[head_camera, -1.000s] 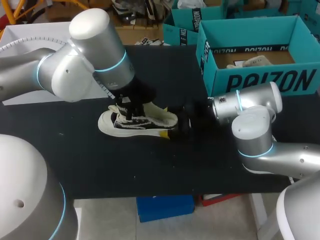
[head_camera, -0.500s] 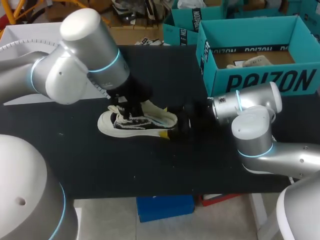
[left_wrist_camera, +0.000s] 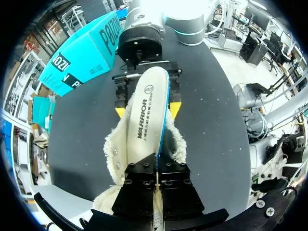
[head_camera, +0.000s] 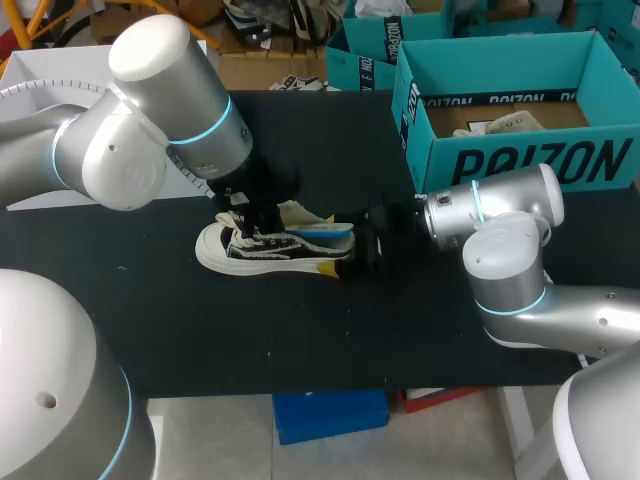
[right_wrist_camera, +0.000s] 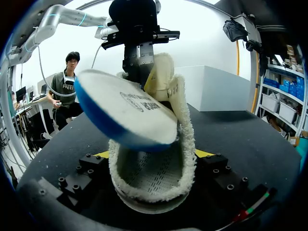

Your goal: Take the shoe out of the shoebox, open the shoe tongue, remove and reinsert the insole, then place the shoe into the shoebox

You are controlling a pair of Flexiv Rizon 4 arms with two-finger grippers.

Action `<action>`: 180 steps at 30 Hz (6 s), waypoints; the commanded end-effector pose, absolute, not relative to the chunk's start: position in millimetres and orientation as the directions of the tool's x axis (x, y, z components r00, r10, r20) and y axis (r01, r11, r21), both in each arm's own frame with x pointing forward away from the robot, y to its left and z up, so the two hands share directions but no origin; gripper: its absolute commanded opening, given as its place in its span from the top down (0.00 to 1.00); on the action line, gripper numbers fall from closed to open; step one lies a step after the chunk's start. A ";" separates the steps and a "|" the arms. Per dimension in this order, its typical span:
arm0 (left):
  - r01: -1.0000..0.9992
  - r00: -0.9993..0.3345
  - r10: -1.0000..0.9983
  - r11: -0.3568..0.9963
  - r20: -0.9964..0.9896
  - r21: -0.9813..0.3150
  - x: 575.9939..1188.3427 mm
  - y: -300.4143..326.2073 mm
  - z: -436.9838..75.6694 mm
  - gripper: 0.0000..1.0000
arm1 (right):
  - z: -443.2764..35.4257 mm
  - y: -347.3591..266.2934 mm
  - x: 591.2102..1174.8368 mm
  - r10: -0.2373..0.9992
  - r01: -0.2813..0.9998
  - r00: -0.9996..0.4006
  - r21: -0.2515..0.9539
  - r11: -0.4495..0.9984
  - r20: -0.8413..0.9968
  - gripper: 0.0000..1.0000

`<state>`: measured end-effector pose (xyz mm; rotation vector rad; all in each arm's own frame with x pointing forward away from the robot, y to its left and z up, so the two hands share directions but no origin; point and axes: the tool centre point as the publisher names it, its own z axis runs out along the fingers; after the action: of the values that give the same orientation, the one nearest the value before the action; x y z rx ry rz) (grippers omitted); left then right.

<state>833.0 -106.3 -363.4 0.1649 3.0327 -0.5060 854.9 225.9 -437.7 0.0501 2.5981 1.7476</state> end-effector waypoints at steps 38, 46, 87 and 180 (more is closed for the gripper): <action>0.368 -0.930 0.344 0.884 -0.131 -0.289 834.1 -191.3 -374.9 0.42 | -445.5 227.8 855.6 0.035 0.023 -0.999 0.926 0.377 0.011 1.00; 0.368 -0.930 0.349 0.884 -0.117 -0.289 837.9 -195.8 -382.9 0.51 | -445.5 227.8 855.6 0.035 0.023 -0.999 0.926 0.377 0.011 1.00; 0.318 -0.915 0.402 0.655 -0.041 -0.686 806.5 -185.7 -281.3 1.00 | -445.5 227.8 855.6 0.035 0.023 -0.999 0.926 0.377 0.011 1.00; -0.261 -0.887 0.441 -0.231 0.139 -0.937 743.6 -200.3 -56.5 1.00 | -445.5 227.8 855.6 0.035 0.023 -0.999 0.926 0.377 0.011 1.00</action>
<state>743.9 -199.6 -57.8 0.2885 2.1342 -2.8806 855.1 225.8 -437.8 0.0506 2.5980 1.7473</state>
